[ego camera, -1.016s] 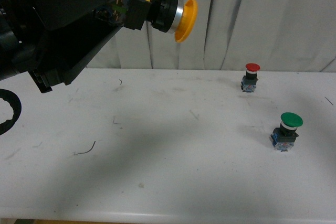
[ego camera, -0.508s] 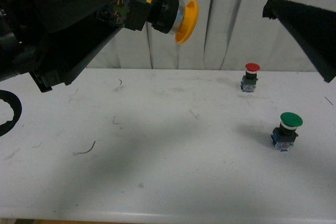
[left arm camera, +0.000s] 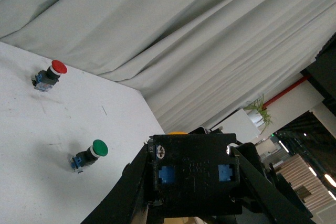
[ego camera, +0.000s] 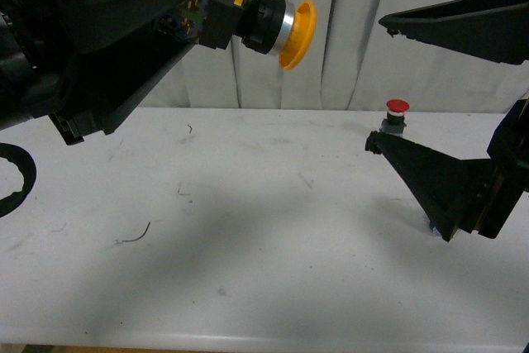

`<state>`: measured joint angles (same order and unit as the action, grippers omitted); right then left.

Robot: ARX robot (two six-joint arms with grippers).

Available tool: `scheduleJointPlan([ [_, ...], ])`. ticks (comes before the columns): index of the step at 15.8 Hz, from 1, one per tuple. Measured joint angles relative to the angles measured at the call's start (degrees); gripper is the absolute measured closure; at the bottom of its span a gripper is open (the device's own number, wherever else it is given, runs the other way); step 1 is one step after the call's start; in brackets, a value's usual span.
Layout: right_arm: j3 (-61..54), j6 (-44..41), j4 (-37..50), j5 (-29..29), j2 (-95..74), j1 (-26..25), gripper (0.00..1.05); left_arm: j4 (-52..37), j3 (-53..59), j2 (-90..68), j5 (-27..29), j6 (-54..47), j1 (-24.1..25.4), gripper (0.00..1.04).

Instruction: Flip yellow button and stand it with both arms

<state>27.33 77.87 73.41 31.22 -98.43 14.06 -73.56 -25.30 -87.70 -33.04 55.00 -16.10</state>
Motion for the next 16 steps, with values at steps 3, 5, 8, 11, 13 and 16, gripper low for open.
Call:
scheduleJointPlan([
  [3,3.3,7.3,0.1,-1.2,-1.7,-0.8,0.06,0.0,0.0,0.0,0.0,-0.1,0.0,0.69],
  [5,4.1,8.2,0.2,-1.0,-1.7,0.4,0.06,0.0,0.0,0.0,0.0,-0.2,0.0,0.69],
  [8,4.6,8.3,0.2,-1.0,-1.7,1.8,0.06,0.0,0.0,0.0,0.0,-0.2,0.0,0.69],
  [11,6.0,8.3,0.2,-1.0,-1.7,5.0,0.06,0.0,0.0,0.0,0.0,-0.4,-0.1,0.69],
  [13,7.5,8.0,0.2,-1.3,-1.7,7.9,0.06,0.0,0.0,0.0,0.0,-0.9,-0.1,0.69],
  [16,10.2,7.6,0.4,-2.1,-2.0,10.7,0.06,0.0,0.0,0.0,0.0,-1.2,-0.2,0.69],
])
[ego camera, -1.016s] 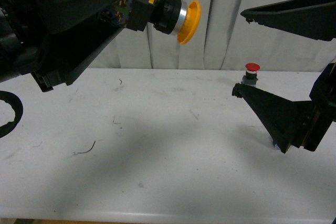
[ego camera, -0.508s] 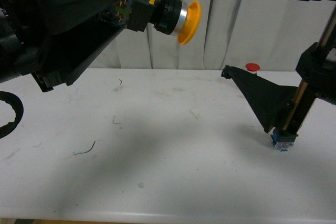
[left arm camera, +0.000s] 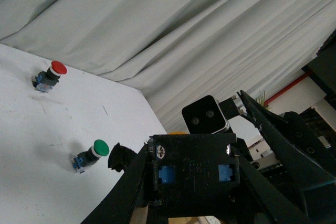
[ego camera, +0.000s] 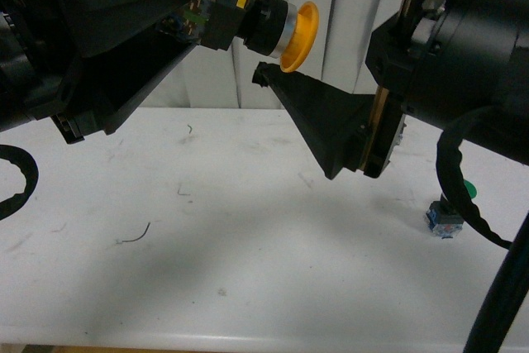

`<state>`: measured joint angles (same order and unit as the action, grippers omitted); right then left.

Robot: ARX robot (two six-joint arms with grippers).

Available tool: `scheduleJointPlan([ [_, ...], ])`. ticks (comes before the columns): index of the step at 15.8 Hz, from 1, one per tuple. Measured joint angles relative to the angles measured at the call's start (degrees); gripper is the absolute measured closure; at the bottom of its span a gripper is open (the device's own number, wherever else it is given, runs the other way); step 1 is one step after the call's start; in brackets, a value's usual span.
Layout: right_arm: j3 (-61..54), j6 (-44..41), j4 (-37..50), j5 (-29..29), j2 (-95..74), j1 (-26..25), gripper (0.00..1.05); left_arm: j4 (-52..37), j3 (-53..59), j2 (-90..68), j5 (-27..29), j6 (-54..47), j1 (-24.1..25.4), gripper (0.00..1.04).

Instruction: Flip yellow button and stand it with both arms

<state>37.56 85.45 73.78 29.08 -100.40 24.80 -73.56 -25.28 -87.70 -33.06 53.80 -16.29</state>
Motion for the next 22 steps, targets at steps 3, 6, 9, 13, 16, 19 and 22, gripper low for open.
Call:
scheduleJointPlan([
  [3,0.6,-0.2,-0.2,-0.4,-0.9,0.3,0.06,0.0,0.3,0.0,-0.1,-0.3,0.0,0.69],
  [6,0.9,-0.9,-0.1,-0.6,-1.3,0.3,0.32,0.0,0.3,0.0,0.0,-0.3,-0.1,0.69],
  [9,0.9,-1.0,-0.4,-0.8,-1.6,-0.2,0.68,-0.3,0.3,0.1,0.0,-0.3,-0.6,0.69],
  [13,0.9,-0.9,-0.2,-0.8,-1.6,-0.1,0.71,-0.2,0.3,0.1,0.0,-0.3,-0.8,0.69],
  [16,0.9,-0.9,-0.2,-0.8,-1.6,-0.1,0.71,-0.2,0.3,0.1,0.0,-0.3,-0.8,0.69],
  [19,1.0,-1.1,-0.2,-0.5,-1.6,-0.4,0.71,-0.2,0.3,0.1,-0.1,-0.3,-0.7,0.60],
  [22,1.0,-2.0,-0.2,-0.6,-1.6,-1.0,0.71,-0.1,0.4,0.9,-0.2,-0.2,-0.3,0.34],
])
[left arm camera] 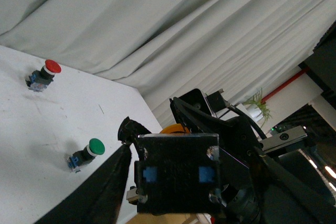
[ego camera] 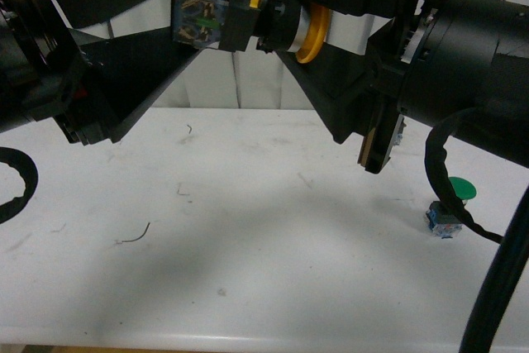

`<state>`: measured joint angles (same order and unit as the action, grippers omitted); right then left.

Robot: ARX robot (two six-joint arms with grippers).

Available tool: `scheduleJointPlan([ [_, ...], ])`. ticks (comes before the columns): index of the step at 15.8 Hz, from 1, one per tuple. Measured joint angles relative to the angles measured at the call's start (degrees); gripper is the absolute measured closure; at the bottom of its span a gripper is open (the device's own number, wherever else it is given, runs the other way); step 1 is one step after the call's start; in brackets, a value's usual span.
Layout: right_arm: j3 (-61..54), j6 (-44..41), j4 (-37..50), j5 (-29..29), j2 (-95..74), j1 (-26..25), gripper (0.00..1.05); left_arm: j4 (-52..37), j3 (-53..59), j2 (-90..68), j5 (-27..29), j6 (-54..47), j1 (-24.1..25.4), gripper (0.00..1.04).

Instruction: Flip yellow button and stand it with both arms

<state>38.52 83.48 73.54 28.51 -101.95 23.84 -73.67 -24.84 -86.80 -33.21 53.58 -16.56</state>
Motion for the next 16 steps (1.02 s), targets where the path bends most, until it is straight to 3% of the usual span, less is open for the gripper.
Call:
scheduleJointPlan([
  [1,0.1,-0.2,0.0,0.1,0.0,-0.3,0.71,0.0,0.4,0.9,0.0,0.0,0.3,0.25],
  [2,1.0,-0.7,0.0,0.0,0.0,-1.1,0.71,0.4,2.2,4.8,0.5,-1.0,0.8,0.05],
  [3,1.4,-0.9,0.0,-0.2,0.0,-1.9,0.71,19.8,3.8,15.7,12.4,-10.1,2.8,0.07],
  [4,1.9,-0.9,0.0,-0.7,0.0,-2.6,0.71,37.9,8.7,32.0,33.1,-30.0,3.1,0.07],
  [5,1.9,-0.9,0.0,-0.8,0.0,-2.9,0.71,54.3,10.7,50.8,43.6,-41.5,9.0,0.07],
  [6,1.9,-0.9,0.0,-0.9,0.0,-2.9,0.71,69.5,9.9,67.4,40.2,-47.0,14.6,0.13],
  [7,1.9,-1.0,0.0,-1.1,0.0,-2.8,0.71,69.4,10.5,69.5,35.5,-49.8,17.0,0.26],
  [9,1.9,-1.1,0.0,-1.1,0.0,-2.1,0.71,69.3,14.1,71.4,33.2,-52.1,16.3,0.49],
  [16,1.9,-1.5,-0.1,-1.1,0.0,-2.0,0.71,69.0,16.3,73.4,33.3,-52.5,16.4,0.73],
])
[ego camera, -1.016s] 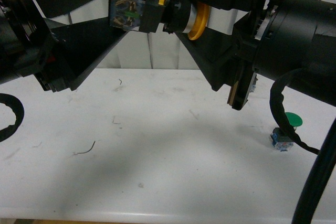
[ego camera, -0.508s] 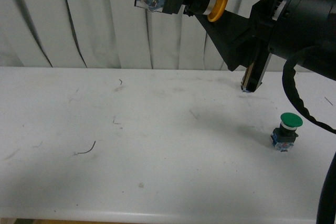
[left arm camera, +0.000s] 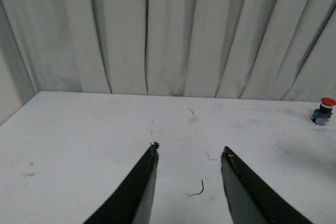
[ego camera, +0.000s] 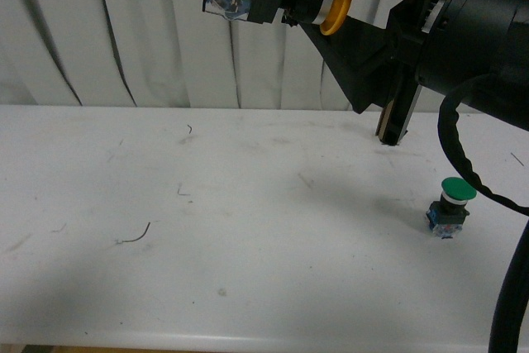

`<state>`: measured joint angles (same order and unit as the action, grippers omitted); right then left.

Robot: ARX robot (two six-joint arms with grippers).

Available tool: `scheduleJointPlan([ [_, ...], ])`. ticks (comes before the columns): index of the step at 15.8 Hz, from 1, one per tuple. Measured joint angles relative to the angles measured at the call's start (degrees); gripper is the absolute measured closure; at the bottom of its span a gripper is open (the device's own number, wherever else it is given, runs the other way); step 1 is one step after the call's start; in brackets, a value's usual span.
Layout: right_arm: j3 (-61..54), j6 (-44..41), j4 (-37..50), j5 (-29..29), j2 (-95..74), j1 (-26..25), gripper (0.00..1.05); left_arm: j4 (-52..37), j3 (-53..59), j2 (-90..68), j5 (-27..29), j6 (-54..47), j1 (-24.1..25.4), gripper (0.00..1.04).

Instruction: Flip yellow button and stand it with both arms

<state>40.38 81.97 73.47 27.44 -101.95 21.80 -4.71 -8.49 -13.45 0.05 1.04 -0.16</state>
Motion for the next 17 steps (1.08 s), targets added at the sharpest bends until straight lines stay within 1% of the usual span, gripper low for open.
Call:
scheduleJointPlan([
  [1,0.0,0.0,0.0,0.0,0.0,0.0,0.71,-0.1,0.1,0.2,0.0,0.0,0.0,0.75],
  [4,0.0,-0.2,0.0,0.0,0.0,0.0,0.71,-0.3,0.7,1.1,-0.1,0.0,0.0,0.86],
  [7,0.0,-0.2,0.0,0.0,0.0,0.0,0.71,2.8,0.9,3.3,0.0,0.0,0.0,0.95],
  [8,0.0,-0.4,0.0,0.0,0.0,0.0,0.71,6.2,2.3,7.2,-0.1,0.1,0.0,1.03],
  [11,0.0,-0.9,0.0,-0.3,0.0,1.1,0.71,5.4,3.8,9.5,-0.1,-0.2,0.0,1.03],
  [17,-0.3,-1.0,0.0,-0.3,-0.8,1.1,0.71,4.5,6.9,12.3,0.0,-0.2,0.0,1.03],
])
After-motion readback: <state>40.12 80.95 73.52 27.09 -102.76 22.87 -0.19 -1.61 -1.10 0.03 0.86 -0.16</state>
